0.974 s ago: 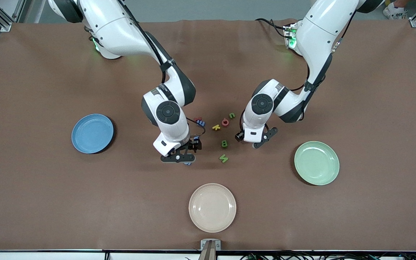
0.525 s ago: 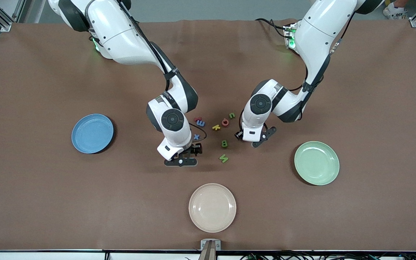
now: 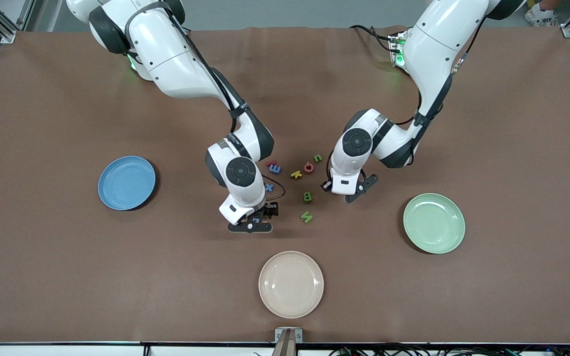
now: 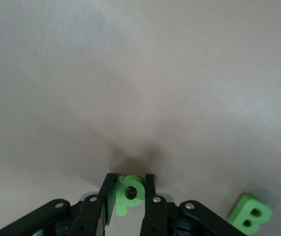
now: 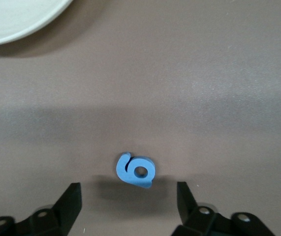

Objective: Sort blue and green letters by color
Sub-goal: 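Carry the green p over the green plate while the right gripper lifts the 6, then release the p onto the green plate while the right gripper carries the 6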

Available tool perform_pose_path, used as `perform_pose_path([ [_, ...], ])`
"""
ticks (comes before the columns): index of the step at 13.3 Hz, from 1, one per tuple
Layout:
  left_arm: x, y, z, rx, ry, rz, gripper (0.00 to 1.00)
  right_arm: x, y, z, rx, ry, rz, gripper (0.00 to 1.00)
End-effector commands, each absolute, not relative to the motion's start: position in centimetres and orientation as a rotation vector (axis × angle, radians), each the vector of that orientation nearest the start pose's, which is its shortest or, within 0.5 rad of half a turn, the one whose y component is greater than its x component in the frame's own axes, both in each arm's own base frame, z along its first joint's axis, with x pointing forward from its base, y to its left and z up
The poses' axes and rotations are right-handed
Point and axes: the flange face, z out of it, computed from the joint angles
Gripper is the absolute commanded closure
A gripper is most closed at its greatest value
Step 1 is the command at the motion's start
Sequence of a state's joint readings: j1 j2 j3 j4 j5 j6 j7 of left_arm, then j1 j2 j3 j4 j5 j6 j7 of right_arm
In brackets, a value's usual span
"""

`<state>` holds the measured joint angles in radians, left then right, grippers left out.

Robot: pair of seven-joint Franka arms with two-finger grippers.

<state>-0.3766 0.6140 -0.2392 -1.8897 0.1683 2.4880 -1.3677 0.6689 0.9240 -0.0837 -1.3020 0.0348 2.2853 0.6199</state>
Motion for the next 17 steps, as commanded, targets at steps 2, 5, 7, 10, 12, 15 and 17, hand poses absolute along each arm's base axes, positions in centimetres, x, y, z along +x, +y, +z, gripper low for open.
perform_pose_path([
  [2, 56.4, -29.8, 24.0, -2.986, -0.951, -0.095, 1.0, 62.5, 43.2, 18.7, -3.13, 0.077, -0.135, 0.25],
  [5, 59.9, -21.3, 25.3, -2.98, -0.84, -0.093, 1.0, 62.8, 43.2, 18.1, -3.128, 0.074, -0.148, 0.36],
  [7, 62.0, -14.4, 25.3, -2.998, -0.744, -0.082, 1.0, 62.8, 43.1, 17.9, -3.129, 0.078, -0.149, 0.43],
  [10, 63.6, -7.2, 24.2, -3.019, -0.656, -0.058, 1.0, 63.0, 42.9, 17.8, -3.131, 0.086, -0.149, 0.56],
  [12, 64.5, -5.8, 23.1, -3.024, -0.655, -0.045, 0.99, 63.0, 42.8, 17.8, -3.131, 0.088, -0.149, 0.71],
  [15, 64.9, -5.5, 22.1, -3.025, -0.671, -0.028, 0.43, 63.7, 41.8, 17.8, -3.131, 0.103, -0.149, 0.89],
  [17, 65.0, -5.9, 22.9, -3.028, -0.668, -0.046, 0.0, 64.6, 40.5, 18.6, -3.129, 0.114, -0.154, 0.92],
])
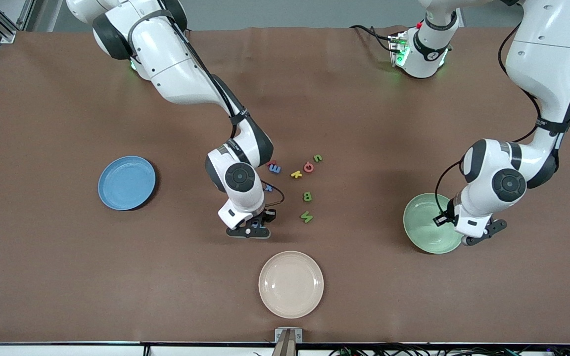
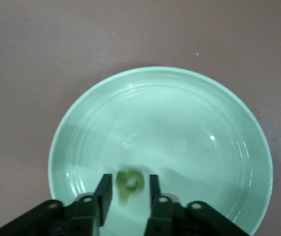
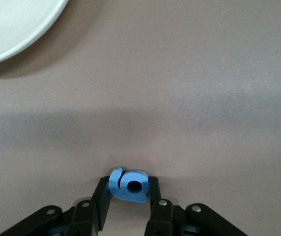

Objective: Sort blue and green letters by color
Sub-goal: 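Release the p onto the green plate while the right gripper carries the 6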

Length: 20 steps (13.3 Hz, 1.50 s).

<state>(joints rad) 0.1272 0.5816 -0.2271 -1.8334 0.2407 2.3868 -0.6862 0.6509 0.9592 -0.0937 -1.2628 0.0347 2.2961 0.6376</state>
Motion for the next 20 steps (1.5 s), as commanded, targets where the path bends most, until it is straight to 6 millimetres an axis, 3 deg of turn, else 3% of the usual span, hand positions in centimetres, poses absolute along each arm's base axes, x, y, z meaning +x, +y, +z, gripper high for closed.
perform_pose_path([
  [1, 65.0, -6.9, 23.9, -3.032, -0.661, -0.063, 0.0, 65.0, 40.1, 20.3, -3.116, 0.112, -0.175, 0.92],
  [4, 63.7, -14.0, 26.3, -3.085, -0.518, -0.041, 0.01, 65.4, 36.5, 23.4, -3.157, 0.063, -0.08, 0.92],
  [7, 61.3, -22.7, 26.3, -3.125, -0.448, -0.05, 0.08, 66.0, 32.2, 27.7, -3.188, 0.039, 0.035, 0.92],
  [10, 58.5, -31.4, 26.0, -3.149, -0.473, -0.063, 0.14, 65.9, 24.7, 30.7, -3.179, -0.082, 0.074, 0.92],
  [12, 56.8, -36.9, 25.4, -3.161, -0.524, -0.057, 0.2, 65.7, 18.5, 31.9, -3.162, -0.187, 0.104, 0.92],
  [15, 55.5, -42.2, 23.4, -3.175, -0.524, -0.039, 0.24, 64.8, 10.0, 31.5, -3.133, -0.314, 0.156, 0.92],
  [18, 54.7, -45.3, 21.6, -3.169, -0.479, -0.061, 0.27, 61.8, 3.2, 29.2, -3.115, -0.393, 0.094, 0.92],
  [20, 54.7, -45.9, 20.2, -3.153, -0.493, -0.063, 0.28, 59.5, -0.2, 27.7, -3.11, -0.416, 0.07, 0.92],
])
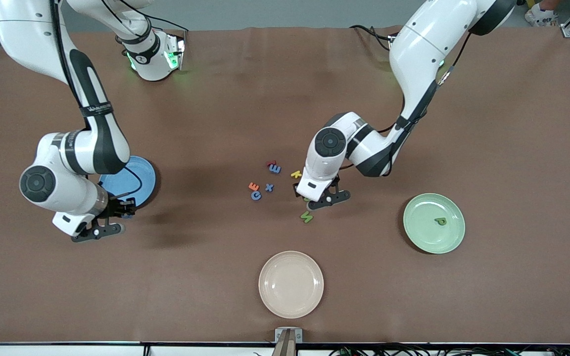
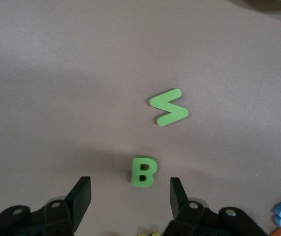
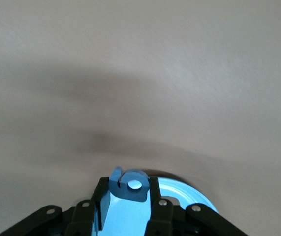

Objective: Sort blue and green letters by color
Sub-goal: 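Release the p onto the green plate while the right gripper carries the 6, then release the 6 onto the blue plate while the left gripper grasps the green B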

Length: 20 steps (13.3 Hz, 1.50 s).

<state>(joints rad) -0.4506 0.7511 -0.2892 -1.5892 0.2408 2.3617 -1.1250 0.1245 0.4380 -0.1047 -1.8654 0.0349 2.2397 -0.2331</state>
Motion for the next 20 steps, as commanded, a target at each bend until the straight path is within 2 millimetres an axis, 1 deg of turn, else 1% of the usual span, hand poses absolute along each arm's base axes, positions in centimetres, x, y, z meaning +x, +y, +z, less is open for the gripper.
perform_pose_path([
  [1, 54.7, -45.9, 19.6, -3.15, -0.495, -0.058, 0.29, 58.2, -1.7, 26.8, -3.107, -0.423, 0.072, 0.92],
  [2, 54.7, -45.8, 19.1, -3.147, -0.495, -0.051, 0.33, 56.8, -2.8, 25.6, -3.107, -0.431, 0.063, 0.92],
  [4, 54.6, -45.9, 18.2, -3.155, -0.499, -0.049, 0.42, 54.9, -3.7, 23.9, -3.113, -0.41, 0.047, 0.92],
  [5, 54.4, -45.9, 17.4, -3.148, -0.5, -0.035, 0.43, 54.2, -4.1, 23.3, -3.112, -0.399, 0.063, 0.92],
  [6, 54.2, -46.2, 17.3, -3.152, -0.498, -0.038, 0.5, 53.5, -4.5, 22.7, -3.11, -0.384, 0.084, 0.92],
  [7, 54.2, -46.2, 17.4, -3.153, -0.498, -0.04, 0.64, 53.0, -4.8, 22.6, -3.108, -0.373, 0.095, 0.91],
  [8, 54.4, -46.1, 17.7, -3.155, -0.487, -0.048, 0.82, 52.4, -5.1, 22.5, -3.107, -0.363, 0.107, 0.91],
  [9, 54.7, -45.7, 18.2, -3.144, -0.451, -0.083, 0.95, 51.8, -5.1, 22.4, -3.104, -0.362, 0.118, 0.91],
  [10, 55.4, -44.6, 19.1, -3.121, -0.429, -0.12, 0.98, 51.4, -5.4, 22.5, -3.103, -0.352, 0.127, 0.9],
  [11, 56.8, -42.4, 20.7, -3.083, -0.459, -0.133, 0.99, 51.0, -5.5, 22.7, -3.1, -0.346, 0.136, 0.89],
  [13, 58.1, -39.3, 23.9, -3.022, -0.441, -0.108, 0.99, 50.3, -5.6, 22.3, -3.097, -0.341, 0.152, 0.89],
  [15, 60.2, -33.9, 26.6, -2.986, -0.432, -0.091, 0.99, 49.6, -5.6, 21.8, -3.094, -0.338, 0.163, 0.89],
  [17, 61.9, -27.7, 27.9, -2.978, -0.393, -0.076, 1.0, 49.4, -5.5, 21.6, -3.093, -0.337, 0.17, 0.86],
  [18, 62.5, -24.7, 28.2, -2.974, -0.37, -0.063, 1.0, 49.4, -5.5, 21.6, -3.093, -0.342, 0.171, 0.72],
  [19, 63.1, -21.8, 27.9, -2.968, -0.36, -0.039, 1.0, 49.5, -5.5, 21.7, -3.094, -0.342, 0.168, 0.52],
  [20, 63.5, -19.1, 27.2, -2.963, -0.352, -0.011, 1.0, 49.5, -5.5, 21.8, -3.094, -0.342, 0.166, 0.35],
])
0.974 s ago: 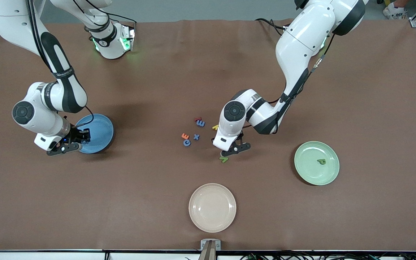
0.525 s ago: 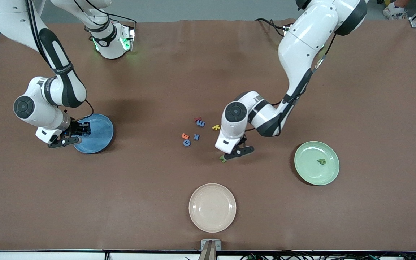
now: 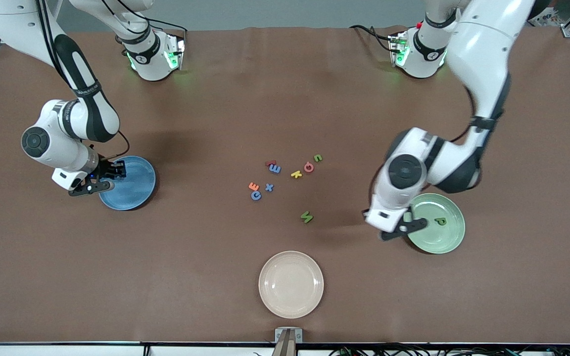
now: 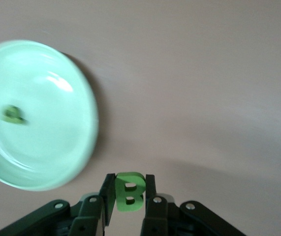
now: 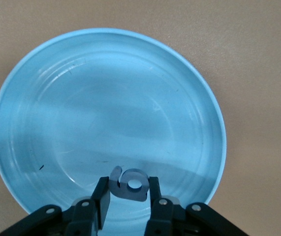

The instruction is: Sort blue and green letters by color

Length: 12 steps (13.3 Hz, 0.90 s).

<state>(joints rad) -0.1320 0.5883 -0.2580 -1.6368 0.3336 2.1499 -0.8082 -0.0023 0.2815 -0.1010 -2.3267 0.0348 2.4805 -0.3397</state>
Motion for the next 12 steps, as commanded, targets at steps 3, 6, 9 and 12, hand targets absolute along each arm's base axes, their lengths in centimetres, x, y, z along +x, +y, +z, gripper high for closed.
perform_pose_path([
  [3, 64.4, -13.1, 25.0, -2.961, -0.349, 0.057, 0.99, 49.8, -4.6, 22.7, -3.093, -0.361, 0.152, 0.21],
  [6, 64.8, -9.8, 22.8, -2.96, -0.405, 0.094, 0.89, 51.7, -0.2, 24.6, -3.102, -0.372, 0.073, 0.19],
  [9, 64.9, -8.3, 21.3, -2.967, -0.399, 0.122, 0.58, 54.8, 7.5, 28.1, -3.124, -0.198, 0.0, 0.18],
  [12, 65.2, -8.6, 22.3, -2.974, -0.412, 0.102, 0.0, 56.6, 16.4, 29.1, -3.136, -0.057, 0.02, 0.18],
])
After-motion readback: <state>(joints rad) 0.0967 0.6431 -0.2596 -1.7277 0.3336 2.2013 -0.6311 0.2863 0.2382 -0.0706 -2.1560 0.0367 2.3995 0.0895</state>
